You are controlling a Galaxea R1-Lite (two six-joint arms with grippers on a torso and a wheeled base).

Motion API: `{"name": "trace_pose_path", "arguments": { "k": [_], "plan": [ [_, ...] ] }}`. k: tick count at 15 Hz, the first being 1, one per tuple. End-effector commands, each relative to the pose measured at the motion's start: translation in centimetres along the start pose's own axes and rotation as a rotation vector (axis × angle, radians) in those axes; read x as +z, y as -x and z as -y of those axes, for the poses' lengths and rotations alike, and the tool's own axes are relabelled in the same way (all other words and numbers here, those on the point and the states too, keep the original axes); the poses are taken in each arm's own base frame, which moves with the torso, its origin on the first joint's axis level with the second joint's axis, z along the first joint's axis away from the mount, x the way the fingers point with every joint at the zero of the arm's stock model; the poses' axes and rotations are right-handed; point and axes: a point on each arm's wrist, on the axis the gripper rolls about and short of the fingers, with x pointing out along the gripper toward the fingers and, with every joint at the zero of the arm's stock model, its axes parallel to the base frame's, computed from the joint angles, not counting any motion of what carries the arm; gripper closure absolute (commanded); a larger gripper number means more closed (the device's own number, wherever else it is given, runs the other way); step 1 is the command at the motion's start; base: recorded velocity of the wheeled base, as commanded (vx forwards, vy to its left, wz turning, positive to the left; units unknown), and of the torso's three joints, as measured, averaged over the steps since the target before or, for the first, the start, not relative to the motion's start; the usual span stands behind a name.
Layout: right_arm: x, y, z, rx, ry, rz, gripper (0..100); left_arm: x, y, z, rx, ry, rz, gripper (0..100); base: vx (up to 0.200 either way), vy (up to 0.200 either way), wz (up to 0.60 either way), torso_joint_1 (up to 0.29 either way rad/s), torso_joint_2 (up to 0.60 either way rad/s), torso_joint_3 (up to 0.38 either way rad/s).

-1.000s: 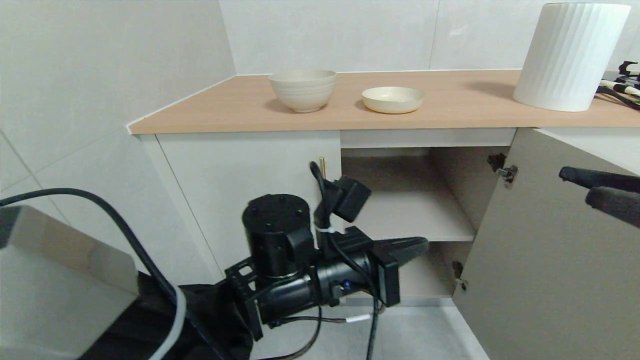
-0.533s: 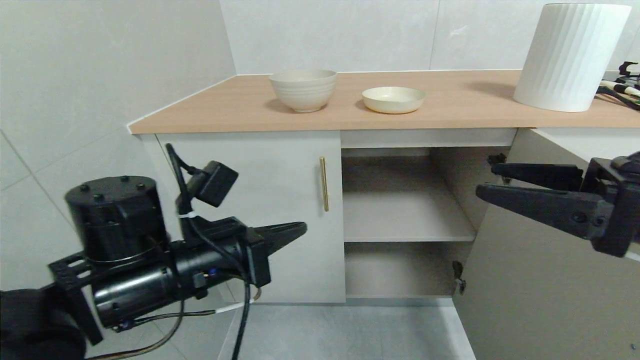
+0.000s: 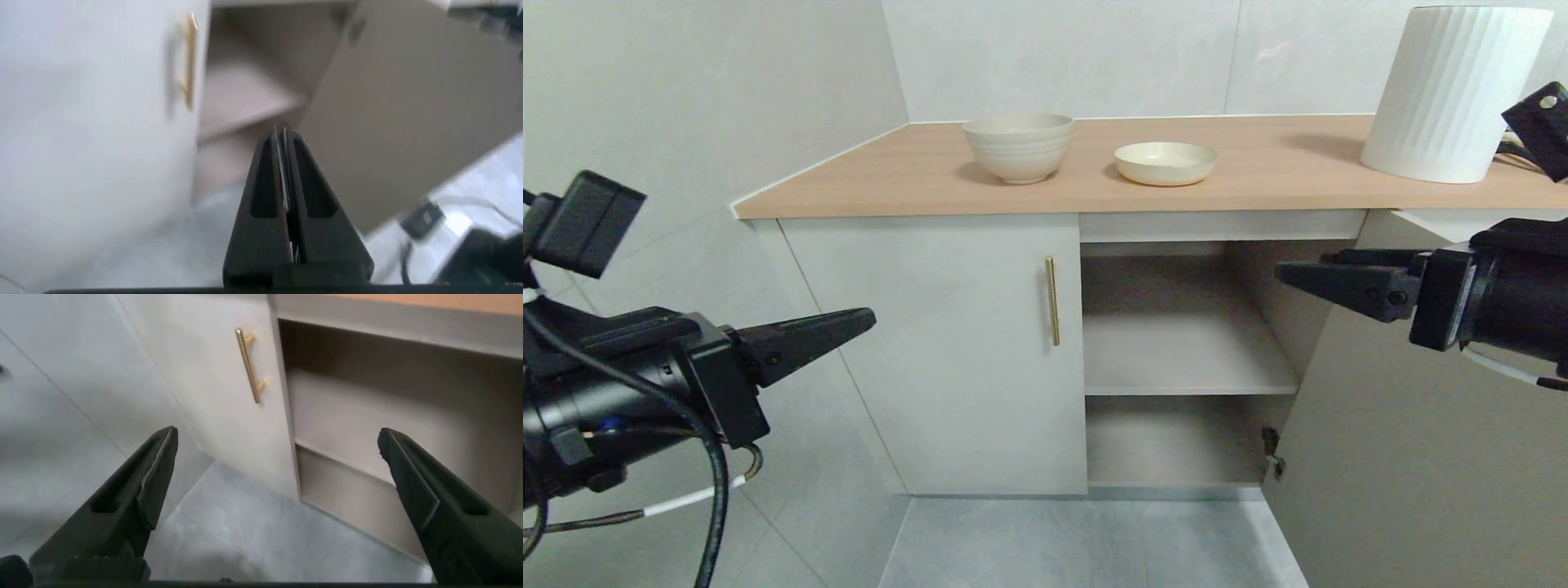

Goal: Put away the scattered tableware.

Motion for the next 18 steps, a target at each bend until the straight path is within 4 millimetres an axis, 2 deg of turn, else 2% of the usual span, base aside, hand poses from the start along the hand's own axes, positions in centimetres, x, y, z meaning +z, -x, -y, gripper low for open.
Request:
{"name": "trace_pose_path", "arguments": {
  "k": [1,2,7,15,18],
  "plan": [
    [0.5,0.7,-0.2,0.005,0.002,0.025,0,0.9,1.1,0.3,0.004,-0.015,0.046,100,0.000,0.000,0.00,0.000,0.00,0.000],
    [0.4,0.5,-0.2,0.004,0.001,0.021,0,1.1,1.1,0.3,0.009,-0.012,0.045,0,0.000,0.000,0.00,0.000,0.00,0.000],
    [0.5,0.7,-0.2,0.005,0.002,0.027,0,2.6,0.7,-0.6,0.059,-0.014,0.088,0,0.000,0.000,0.00,0.000,0.00,0.000],
    [0.6,0.9,-0.2,0.007,0.004,0.031,0,3.1,0.8,-0.6,0.102,-0.021,0.124,0,0.000,0.000,0.00,0.000,0.00,0.000],
    [0.7,1.2,-0.3,0.011,0.004,0.040,0,3.3,0.8,-0.5,0.103,-0.015,0.119,0,0.200,0.000,0.00,0.002,0.00,0.004]
  ]
}}
